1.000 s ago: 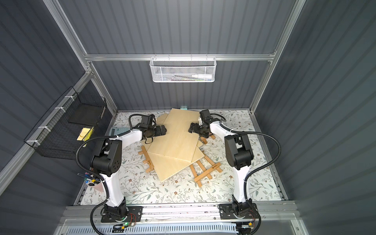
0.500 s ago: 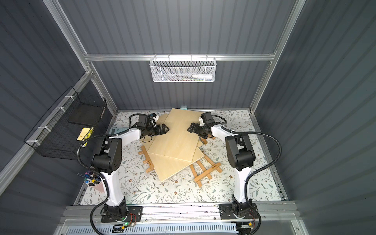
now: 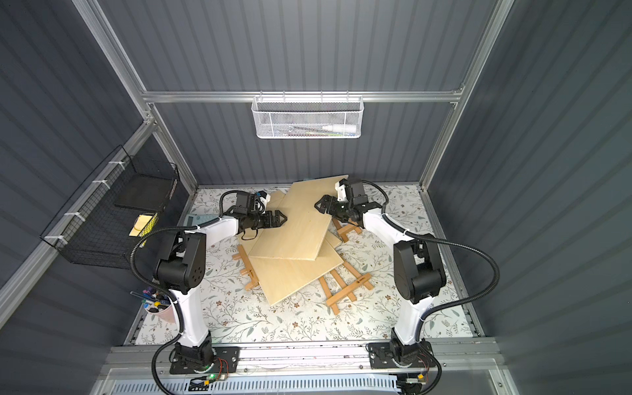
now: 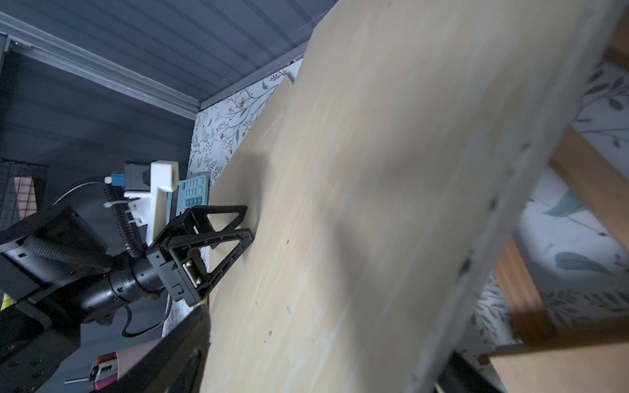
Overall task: Assemble the easel
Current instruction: Pick up the drawing board from the corner of the board.
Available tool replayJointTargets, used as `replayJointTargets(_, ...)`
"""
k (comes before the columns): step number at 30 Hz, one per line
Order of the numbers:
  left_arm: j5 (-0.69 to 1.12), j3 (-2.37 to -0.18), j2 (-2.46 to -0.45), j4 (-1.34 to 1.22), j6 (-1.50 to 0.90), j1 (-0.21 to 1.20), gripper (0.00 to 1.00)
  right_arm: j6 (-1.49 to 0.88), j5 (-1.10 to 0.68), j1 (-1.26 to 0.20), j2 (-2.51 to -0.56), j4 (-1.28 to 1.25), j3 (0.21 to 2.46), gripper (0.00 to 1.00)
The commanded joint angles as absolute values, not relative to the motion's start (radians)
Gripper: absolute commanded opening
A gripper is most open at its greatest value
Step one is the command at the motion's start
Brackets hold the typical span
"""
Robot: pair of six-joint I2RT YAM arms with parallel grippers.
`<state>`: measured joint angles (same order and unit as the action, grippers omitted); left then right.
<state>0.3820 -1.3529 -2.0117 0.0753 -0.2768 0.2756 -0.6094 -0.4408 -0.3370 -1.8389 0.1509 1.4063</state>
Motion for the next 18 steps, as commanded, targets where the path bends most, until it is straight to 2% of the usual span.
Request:
replayJointTargets(1,0.486,-1.302,-2.049,0.266,-0.294,0.345,0.99,-0.601,-0.496,-0.365,-1.815,0.119,1.413,0.67)
replayJointTargets(6,0.499,-1.288,-2.042,0.237,-0.316,0.347,0.99,-0.623,-0.460,-0.365,-1.822,0.118,1.374,0.37)
replayJointTargets(8,0.507,-1.278,-2.034,0.220,-0.326,0.346,0.99,-0.627,-0.449,-0.364,-1.827,0.117,1.362,0.29)
replayJointTargets(18,0.554,-1.241,-1.985,0.182,-0.344,0.345,0.99,-0.678,-0.561,-0.279,-1.837,-0.007,1.200,0.01)
